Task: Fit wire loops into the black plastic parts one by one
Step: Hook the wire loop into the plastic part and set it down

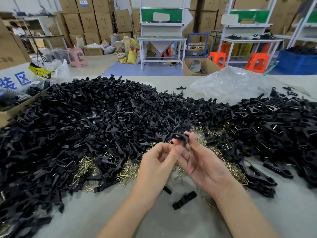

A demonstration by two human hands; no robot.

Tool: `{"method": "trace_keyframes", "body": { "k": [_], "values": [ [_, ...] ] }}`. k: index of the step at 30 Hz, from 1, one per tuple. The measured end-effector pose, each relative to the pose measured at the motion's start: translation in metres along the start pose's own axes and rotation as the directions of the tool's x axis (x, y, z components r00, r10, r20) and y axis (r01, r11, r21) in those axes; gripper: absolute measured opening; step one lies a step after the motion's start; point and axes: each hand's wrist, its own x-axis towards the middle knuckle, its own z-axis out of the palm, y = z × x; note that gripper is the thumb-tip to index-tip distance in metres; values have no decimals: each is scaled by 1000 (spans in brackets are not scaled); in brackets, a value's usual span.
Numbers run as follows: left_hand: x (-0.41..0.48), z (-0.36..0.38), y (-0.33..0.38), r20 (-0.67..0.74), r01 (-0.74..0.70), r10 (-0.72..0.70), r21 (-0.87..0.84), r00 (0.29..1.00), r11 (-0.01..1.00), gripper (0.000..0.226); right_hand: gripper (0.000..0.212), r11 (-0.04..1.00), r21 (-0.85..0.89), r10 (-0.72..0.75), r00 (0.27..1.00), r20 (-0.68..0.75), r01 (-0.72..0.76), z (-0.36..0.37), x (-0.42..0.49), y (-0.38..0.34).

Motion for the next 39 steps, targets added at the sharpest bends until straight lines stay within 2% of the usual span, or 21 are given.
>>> {"method": "trace_keyframes", "body": {
  "k": [4,9,13,16,19,22,26,34,36,39],
  "values": [
    [2,-3,-3,-12,24,-24,24,1000,999,33,16,999,-39,-4,1000,15,4,-1,0,3],
    [5,-5,-6,-15,-21,22,98,1000,995,21,11,988,-127,-83,996,31,86,-3,3,-2],
    [8,-13,-3,9,34,-32,-187,999,982,23,23,976,-154,-173,980,-102,156,-6,6,-7],
    [10,-16,-2,100,129,-102,-319,990,939,19,24,970,-185,-177,980,-95,158,-8,6,-6],
    [10,-15,-3,152,166,-118,-362,981,917,19,13,968,-207,-143,990,5,140,-7,6,-1],
    [12,-15,-3,168,185,-129,-376,977,908,18,19,960,-237,-130,988,83,147,-7,5,0],
    [13,-16,-4,194,209,-139,-409,971,888,19,29,956,-251,-128,986,103,150,-8,5,0],
    [13,-15,-4,218,214,-127,-440,968,872,17,18,950,-278,-121,989,90,141,-5,2,0],
    [13,-15,-5,206,215,-137,-429,969,877,21,24,945,-293,-123,989,86,143,-4,1,-1],
    [13,-12,-4,206,228,-153,-413,966,882,47,28,935,-322,-133,988,76,150,-5,1,-1]
  ]
}}
